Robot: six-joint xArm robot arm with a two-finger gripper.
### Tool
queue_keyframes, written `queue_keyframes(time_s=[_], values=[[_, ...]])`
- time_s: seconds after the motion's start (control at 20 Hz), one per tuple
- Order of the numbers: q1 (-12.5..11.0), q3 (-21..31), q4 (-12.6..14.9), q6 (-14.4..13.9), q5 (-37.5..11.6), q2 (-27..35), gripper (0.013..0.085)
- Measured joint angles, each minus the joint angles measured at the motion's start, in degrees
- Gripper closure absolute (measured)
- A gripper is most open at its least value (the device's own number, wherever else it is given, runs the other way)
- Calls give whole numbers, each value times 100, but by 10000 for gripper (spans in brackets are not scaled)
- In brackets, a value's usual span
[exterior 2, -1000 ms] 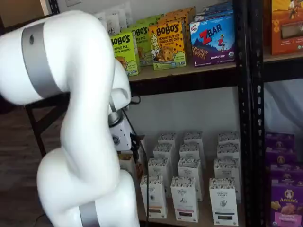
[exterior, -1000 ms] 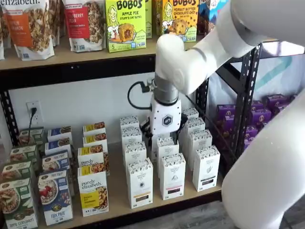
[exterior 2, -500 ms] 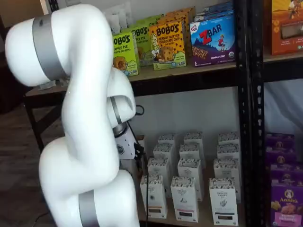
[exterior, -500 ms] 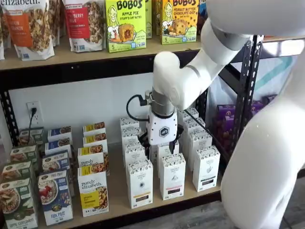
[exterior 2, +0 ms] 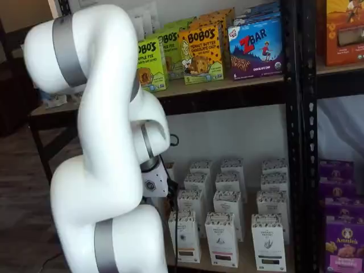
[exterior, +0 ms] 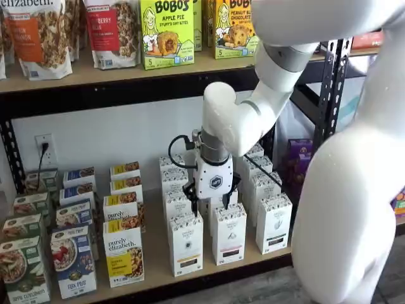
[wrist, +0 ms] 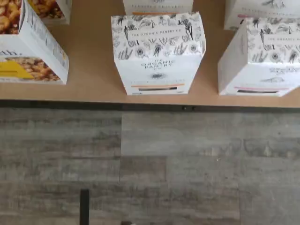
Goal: Pick up the white box with a yellow strip in the middle, on the bottom shelf, the fourth box from the left
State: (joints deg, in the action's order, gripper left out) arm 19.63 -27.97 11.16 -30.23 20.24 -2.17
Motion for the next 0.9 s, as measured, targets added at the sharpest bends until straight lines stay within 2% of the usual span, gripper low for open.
queue_keyframes(time_s=[0.15,0.35,0.55,0.75,0.9], values=[[-29,-151,71,-45,-207,324,130],[-44,-494,3,26,-437,896,130],[-50,-886,134,-99,-559,1436,130],[-10,-1248,-244,226,-729,1940,130],[-5,-1607,-322,295,-763,2370,130]])
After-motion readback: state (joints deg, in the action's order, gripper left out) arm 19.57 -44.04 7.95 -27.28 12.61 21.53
